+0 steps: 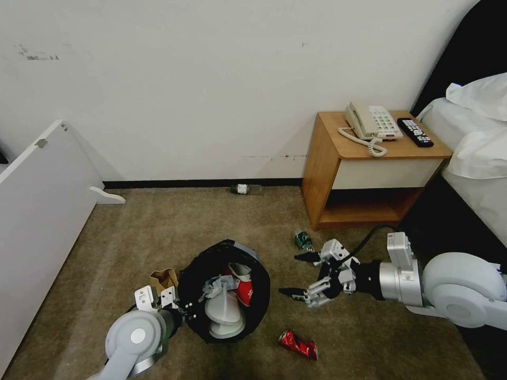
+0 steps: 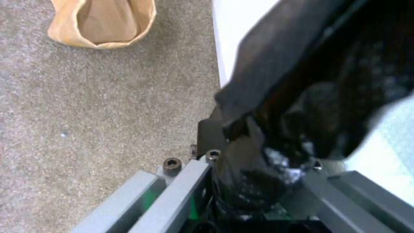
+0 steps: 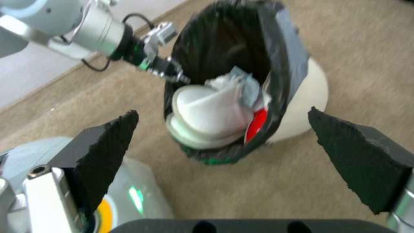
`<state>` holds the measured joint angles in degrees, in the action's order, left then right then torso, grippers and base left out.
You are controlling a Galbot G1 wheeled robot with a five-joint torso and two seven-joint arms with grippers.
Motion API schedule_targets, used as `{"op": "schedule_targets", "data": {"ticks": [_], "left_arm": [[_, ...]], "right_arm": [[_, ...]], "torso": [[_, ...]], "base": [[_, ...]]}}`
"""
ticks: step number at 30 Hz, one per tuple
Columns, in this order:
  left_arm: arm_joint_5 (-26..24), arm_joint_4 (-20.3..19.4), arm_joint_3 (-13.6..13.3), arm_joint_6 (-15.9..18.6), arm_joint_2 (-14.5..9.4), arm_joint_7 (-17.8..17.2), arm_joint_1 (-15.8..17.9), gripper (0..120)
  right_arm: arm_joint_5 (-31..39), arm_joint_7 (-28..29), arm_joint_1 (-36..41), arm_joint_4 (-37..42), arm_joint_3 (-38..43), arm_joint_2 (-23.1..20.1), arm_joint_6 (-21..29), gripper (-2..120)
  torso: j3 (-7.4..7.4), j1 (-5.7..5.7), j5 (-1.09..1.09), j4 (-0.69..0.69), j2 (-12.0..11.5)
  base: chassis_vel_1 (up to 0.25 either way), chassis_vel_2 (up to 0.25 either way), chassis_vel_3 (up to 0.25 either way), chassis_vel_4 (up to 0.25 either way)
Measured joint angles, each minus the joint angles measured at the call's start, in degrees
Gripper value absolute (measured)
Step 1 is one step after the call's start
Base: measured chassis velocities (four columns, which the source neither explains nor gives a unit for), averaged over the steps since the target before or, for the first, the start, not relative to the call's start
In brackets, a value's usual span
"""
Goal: Pick up the trash bin and place the garbage on the floor into it.
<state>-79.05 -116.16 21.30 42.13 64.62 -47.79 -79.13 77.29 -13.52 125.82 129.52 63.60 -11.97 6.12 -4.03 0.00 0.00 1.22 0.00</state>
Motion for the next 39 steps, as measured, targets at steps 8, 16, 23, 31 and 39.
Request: {"op": "schedule_targets", "data": {"ticks": [8,16,23,31,39], "left_arm": [[-2.47,-0.43,-0.01,-0.15,0.13,-3.76,0.55,0],[-4.44,-1.35,0.10,-0.12,-0.23,-5.43,0.79,0],[-4.53,-1.18,0.19,-0.09,-0.20,-5.42,0.71,0],[-4.50,-0.04,-0.05,0.05,0.64,-5.26,2.22,0],[-4.44,0.81,0.39,0.18,1.25,-4.71,2.62,0]], "right_arm": [[0.55,-1.64,-0.40,-1.62,-4.09,-0.46,1.39,100],[0.60,-2.64,-0.38,-4.85,-7.65,-2.78,1.50,100],[1.23,-2.75,2.83,-8.82,-7.35,-6.66,1.67,100],[6.19,-0.48,6.55,-13.43,-6.57,-12.98,6.71,100],[11.52,1.33,9.74,-16.31,-5.73,-18.83,11.11,100]], "torso": [[0.00,0.00,0.00,0.00,0.00],[-0.01,0.00,0.00,-0.01,0.00],[0.00,0.00,0.01,-0.01,0.00],[-0.01,0.00,0.00,0.00,0.00],[-0.01,0.00,-0.01,-0.01,0.00]], "base": [[0.000,0.000,0.000,0.000],[0.000,0.000,0.000,0.000],[0.000,0.000,0.000,0.000],[0.000,0.000,0.000,0.000],[0.000,0.000,0.000,0.000]]}}
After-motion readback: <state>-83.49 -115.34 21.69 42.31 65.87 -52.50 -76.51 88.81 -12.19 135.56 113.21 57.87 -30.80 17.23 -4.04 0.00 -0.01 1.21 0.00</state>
